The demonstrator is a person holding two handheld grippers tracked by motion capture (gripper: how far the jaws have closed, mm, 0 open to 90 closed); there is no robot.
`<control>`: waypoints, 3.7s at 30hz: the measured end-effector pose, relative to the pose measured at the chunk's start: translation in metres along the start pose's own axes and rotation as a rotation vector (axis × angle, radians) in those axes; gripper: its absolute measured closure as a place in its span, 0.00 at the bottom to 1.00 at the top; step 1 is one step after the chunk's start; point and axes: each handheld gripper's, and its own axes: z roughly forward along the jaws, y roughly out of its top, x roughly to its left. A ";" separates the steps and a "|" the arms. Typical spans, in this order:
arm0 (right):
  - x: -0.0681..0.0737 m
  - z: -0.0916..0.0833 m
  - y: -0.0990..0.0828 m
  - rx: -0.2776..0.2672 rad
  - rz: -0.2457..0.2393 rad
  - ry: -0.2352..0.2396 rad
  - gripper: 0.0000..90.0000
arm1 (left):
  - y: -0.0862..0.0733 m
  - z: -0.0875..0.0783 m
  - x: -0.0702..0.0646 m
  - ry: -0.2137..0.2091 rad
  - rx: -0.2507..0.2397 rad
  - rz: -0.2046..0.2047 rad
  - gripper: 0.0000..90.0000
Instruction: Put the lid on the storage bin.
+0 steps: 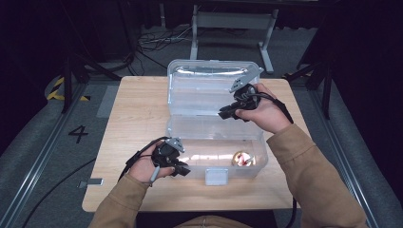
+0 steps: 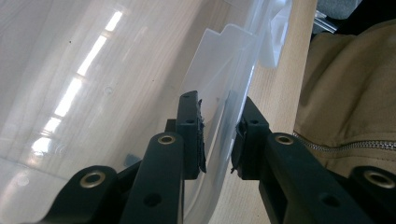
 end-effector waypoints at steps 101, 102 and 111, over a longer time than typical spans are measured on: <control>0.056 -0.005 -0.033 0.034 -0.132 0.018 0.91 | -0.001 -0.006 -0.002 0.010 -0.009 0.002 0.84; 0.056 -0.005 -0.033 0.034 -0.134 0.018 0.91 | -0.001 -0.008 -0.002 0.014 -0.012 0.002 0.84; 0.058 -0.005 -0.034 0.035 -0.129 0.012 0.91 | -0.003 -0.032 -0.007 0.014 -0.092 0.009 0.89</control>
